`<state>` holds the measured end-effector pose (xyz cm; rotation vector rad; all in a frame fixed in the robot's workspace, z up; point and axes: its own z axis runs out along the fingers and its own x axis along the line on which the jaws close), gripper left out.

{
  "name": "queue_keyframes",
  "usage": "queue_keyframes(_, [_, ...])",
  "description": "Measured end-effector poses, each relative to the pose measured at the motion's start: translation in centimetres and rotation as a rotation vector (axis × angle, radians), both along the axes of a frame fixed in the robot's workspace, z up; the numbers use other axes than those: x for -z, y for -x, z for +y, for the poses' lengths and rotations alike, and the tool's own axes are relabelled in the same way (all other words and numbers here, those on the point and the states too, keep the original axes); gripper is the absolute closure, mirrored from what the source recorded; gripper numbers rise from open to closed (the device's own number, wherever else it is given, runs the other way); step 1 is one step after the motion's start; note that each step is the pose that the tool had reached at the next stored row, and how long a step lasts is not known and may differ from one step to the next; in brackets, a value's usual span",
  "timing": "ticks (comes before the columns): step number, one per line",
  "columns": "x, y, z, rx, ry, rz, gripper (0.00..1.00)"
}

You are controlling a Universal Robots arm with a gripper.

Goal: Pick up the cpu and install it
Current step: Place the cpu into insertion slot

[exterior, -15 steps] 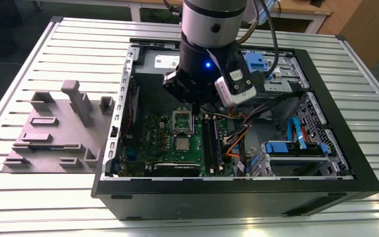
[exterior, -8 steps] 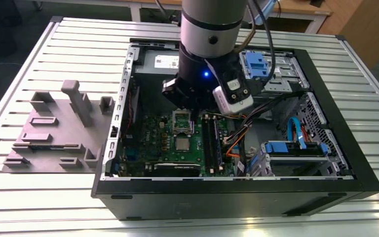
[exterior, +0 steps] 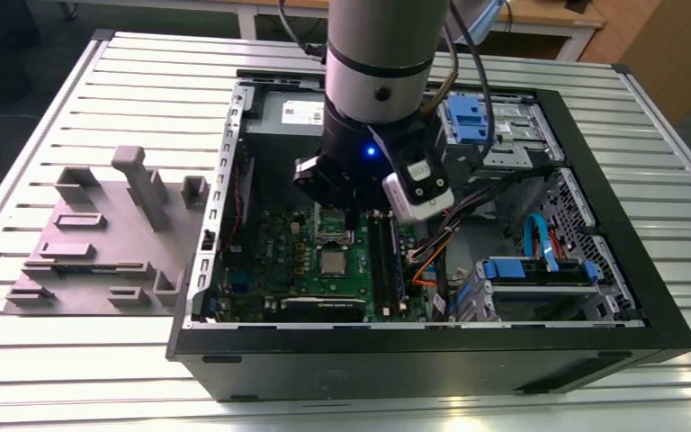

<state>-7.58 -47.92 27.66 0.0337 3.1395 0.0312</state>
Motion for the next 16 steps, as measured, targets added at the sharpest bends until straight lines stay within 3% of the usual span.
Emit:
queue_keyframes(6, [1.08,0.11,-0.07,0.0,0.0,0.0,0.9])
queue_keyframes(16, [1.98,0.12,-0.08,0.0,0.0004,0.0002,0.9])
